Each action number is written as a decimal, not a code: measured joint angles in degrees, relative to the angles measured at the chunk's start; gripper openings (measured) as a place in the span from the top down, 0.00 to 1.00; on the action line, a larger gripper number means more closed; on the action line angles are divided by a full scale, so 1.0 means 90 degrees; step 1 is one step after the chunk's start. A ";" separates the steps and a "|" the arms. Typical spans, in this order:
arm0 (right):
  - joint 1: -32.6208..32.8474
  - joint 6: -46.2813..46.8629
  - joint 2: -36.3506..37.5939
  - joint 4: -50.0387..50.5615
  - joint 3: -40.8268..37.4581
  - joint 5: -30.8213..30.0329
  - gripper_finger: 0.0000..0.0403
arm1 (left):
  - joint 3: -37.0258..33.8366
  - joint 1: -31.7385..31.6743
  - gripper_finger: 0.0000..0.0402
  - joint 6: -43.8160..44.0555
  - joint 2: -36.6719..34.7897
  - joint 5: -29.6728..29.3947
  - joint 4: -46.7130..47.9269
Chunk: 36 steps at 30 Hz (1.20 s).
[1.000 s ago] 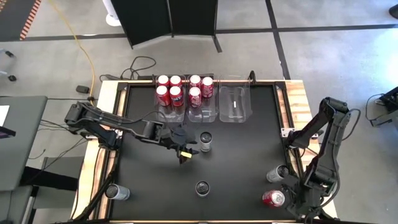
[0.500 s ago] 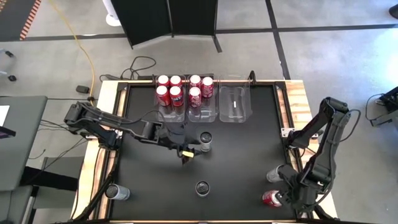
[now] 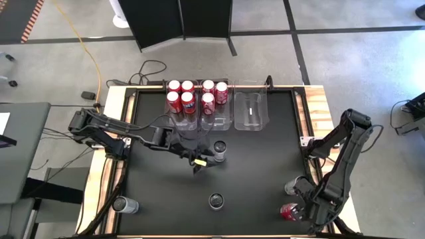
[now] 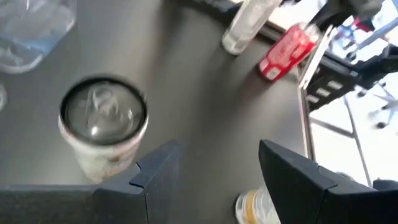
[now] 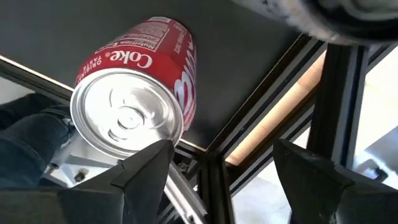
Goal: Sort soda cans
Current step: Put the red and white soda can into the middle transparent bin
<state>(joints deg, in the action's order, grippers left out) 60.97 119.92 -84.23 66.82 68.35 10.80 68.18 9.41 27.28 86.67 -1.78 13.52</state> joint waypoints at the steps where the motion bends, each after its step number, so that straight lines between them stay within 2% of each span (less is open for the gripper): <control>1: -0.0007 0.0083 -0.0026 -0.0004 0.0001 -0.0003 0.25 | 0.0000 0.0000 0.47 0.0011 0.0000 0.0000 0.0091; 6: 0.0015 0.0723 -0.0118 0.0241 0.0001 -0.0678 0.25 | 0.0000 0.0004 0.47 -0.0124 0.0000 -0.0001 0.0089; 13: 0.0046 0.0864 -0.0081 0.0254 0.0224 -0.1054 0.25 | 0.0000 -0.0051 0.47 -0.0268 0.0000 -0.0012 0.0078; 18: -0.0057 0.0684 -0.0062 0.0539 0.0665 -0.1801 0.25 | 0.0000 -0.0049 0.47 -0.0632 0.0000 -0.0076 0.0277; 21: -0.0216 0.0257 -0.0109 0.0203 0.0679 -0.1752 0.25 | 0.0000 -0.0066 0.47 -0.0638 -0.0041 -0.0214 0.0523; 31: -0.0615 -0.0843 -0.0591 0.0104 0.0696 -0.1405 0.25 | 0.0000 -0.0080 0.47 -0.0545 -0.0061 -0.0262 0.1214; 36: -0.0629 -0.0876 -0.0826 -0.0051 0.0727 -0.1420 0.25 | 0.0000 -0.0080 0.47 -0.0454 -0.0061 -0.0156 0.1309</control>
<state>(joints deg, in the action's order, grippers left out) 55.31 112.04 -91.67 66.37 74.89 -1.99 68.18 8.69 23.20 86.13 -3.19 25.30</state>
